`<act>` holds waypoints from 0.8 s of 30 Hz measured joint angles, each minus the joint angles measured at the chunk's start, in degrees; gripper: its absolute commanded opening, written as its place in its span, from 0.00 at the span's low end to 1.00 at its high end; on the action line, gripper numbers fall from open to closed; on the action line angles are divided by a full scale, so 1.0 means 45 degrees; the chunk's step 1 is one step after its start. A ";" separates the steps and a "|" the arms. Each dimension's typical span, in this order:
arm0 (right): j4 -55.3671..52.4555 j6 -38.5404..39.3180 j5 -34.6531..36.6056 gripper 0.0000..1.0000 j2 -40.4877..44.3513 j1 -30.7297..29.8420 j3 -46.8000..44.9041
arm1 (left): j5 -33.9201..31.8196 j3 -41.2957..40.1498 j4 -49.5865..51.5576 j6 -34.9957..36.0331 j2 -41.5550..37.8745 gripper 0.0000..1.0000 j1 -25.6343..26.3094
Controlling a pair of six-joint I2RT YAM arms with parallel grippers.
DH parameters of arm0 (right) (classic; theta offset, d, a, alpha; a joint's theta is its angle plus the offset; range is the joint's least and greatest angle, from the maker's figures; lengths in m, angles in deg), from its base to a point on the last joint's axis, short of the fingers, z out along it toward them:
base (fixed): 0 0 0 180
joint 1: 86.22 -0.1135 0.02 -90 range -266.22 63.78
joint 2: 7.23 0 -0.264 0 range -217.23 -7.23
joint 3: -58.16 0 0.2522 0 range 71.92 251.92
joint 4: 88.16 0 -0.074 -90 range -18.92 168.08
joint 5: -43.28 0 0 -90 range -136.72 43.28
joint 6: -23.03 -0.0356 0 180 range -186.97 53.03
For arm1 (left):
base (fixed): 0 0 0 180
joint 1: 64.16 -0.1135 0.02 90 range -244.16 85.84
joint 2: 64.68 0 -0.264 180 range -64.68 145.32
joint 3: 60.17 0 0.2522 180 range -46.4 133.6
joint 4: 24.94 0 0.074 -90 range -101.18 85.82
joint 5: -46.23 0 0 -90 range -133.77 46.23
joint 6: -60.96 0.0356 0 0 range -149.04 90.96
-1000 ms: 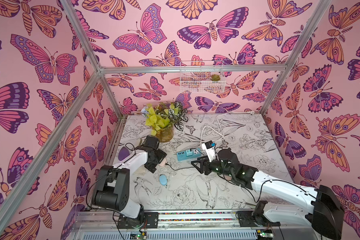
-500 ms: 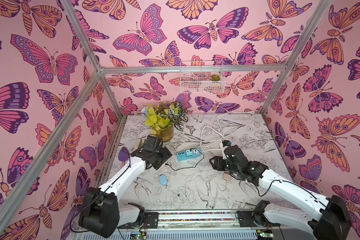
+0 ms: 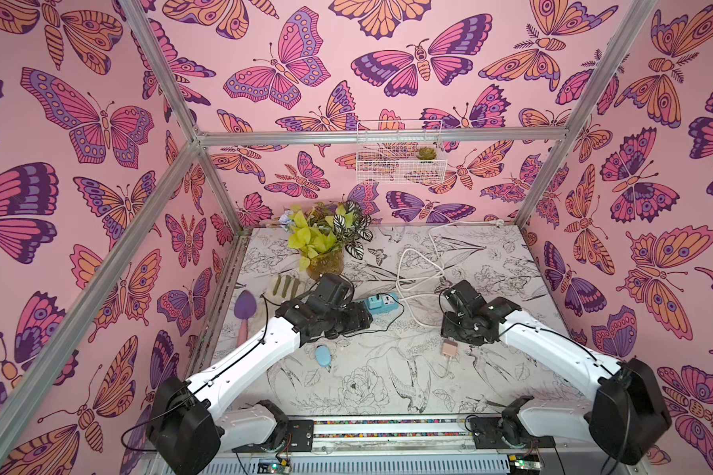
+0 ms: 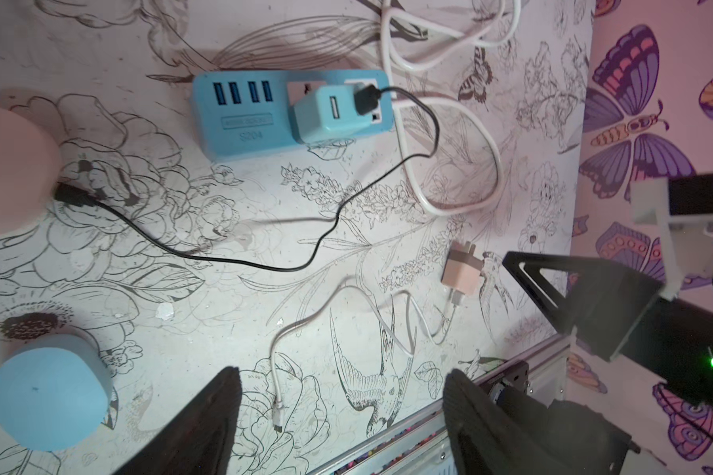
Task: Charge the bluetooth headset
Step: Pick up the plug from the center of the board.
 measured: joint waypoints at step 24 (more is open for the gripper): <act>0.1263 0.0049 -0.1627 0.50 -0.3463 0.0894 -0.0010 | -0.0185 0.0155 0.0243 0.0729 0.0738 0.78 0.0563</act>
